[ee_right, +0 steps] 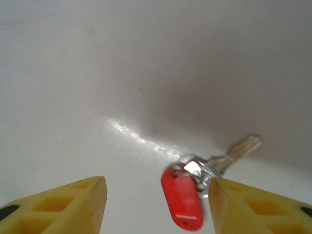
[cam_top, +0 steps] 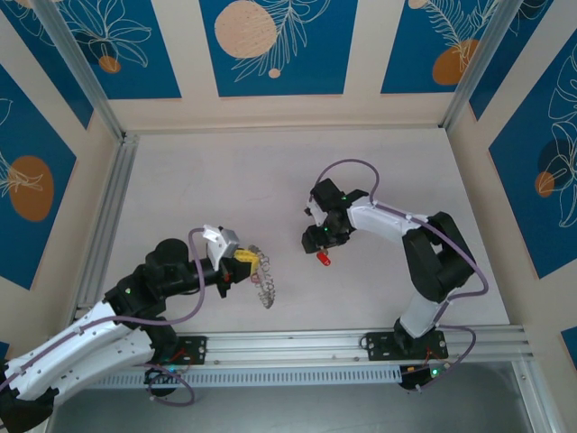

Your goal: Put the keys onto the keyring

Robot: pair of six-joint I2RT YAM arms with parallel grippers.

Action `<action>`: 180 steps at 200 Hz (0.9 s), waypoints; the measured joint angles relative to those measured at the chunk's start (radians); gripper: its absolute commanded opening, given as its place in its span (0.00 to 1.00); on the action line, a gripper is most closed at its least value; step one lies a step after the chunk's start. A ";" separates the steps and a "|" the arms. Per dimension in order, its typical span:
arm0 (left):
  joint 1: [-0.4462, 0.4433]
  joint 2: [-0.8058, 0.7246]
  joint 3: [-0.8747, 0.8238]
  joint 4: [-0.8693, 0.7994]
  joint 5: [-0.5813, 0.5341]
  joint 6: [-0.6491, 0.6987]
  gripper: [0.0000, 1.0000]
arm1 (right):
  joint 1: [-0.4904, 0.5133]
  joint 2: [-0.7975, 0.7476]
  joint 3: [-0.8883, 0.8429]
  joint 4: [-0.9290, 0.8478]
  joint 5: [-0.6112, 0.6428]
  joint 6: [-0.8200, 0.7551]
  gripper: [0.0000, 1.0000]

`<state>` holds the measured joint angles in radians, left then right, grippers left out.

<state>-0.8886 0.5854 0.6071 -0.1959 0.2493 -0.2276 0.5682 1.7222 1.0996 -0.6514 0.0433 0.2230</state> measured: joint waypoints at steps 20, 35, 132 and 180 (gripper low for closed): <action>0.000 0.000 0.000 -0.001 0.000 0.000 0.00 | 0.000 0.023 0.000 0.004 -0.011 -0.013 0.57; 0.000 0.000 0.000 -0.001 -0.001 0.000 0.00 | 0.000 0.025 0.000 0.005 -0.010 -0.018 0.57; 0.000 0.036 0.002 0.000 -0.009 0.000 0.00 | -0.018 0.064 0.000 0.010 -0.033 -0.021 0.58; 0.000 0.038 0.002 0.000 -0.015 0.000 0.00 | -0.019 0.057 -0.006 0.005 -0.056 -0.003 0.56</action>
<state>-0.8886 0.6231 0.6090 -0.1959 0.2340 -0.2272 0.5488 1.7790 1.0935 -0.6468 -0.0128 0.2199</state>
